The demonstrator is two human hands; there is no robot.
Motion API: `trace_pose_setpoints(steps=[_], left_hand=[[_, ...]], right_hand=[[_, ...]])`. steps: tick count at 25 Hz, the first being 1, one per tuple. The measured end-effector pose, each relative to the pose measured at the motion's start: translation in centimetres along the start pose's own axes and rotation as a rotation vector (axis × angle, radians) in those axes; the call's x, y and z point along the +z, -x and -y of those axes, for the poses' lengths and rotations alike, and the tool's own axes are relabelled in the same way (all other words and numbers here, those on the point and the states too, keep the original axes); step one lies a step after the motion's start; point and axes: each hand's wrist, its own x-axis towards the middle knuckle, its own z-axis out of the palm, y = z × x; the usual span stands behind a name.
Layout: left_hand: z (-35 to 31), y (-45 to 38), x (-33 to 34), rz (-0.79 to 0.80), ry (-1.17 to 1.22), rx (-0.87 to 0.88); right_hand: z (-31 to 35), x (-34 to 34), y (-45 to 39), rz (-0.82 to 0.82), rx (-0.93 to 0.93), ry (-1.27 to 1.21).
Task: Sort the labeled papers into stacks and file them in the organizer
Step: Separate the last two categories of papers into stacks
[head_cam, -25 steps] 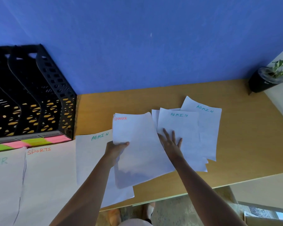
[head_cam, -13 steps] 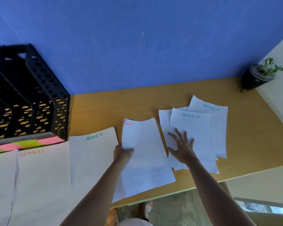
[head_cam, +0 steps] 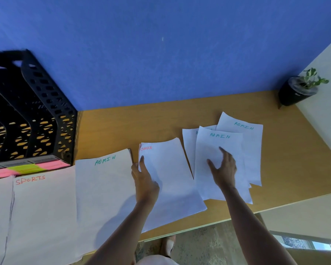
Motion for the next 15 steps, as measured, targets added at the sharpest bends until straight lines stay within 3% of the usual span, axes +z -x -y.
trace_pose_setpoints(steps=[2,6,8,15], left_hand=[[-0.3,-0.1,0.1,-0.023,-0.123,0.055],[-0.4,-0.4,0.4,0.001,-0.29,0.094],[-0.3,-0.6,0.5,0.052,-0.338,0.123],[0.0,-2.1,0.9,0.219,-0.362,0.15]], right_hand=[[-1.0,-0.9,-1.1,-0.068,0.248,0.034],[-2.5,-2.8,-2.8,0.062,0.585,0.128],[-2.9,-3.1,-3.2,0.07,0.622,0.129],[-3.2,-4.4,-4.0,-0.231,0.43,-0.024]])
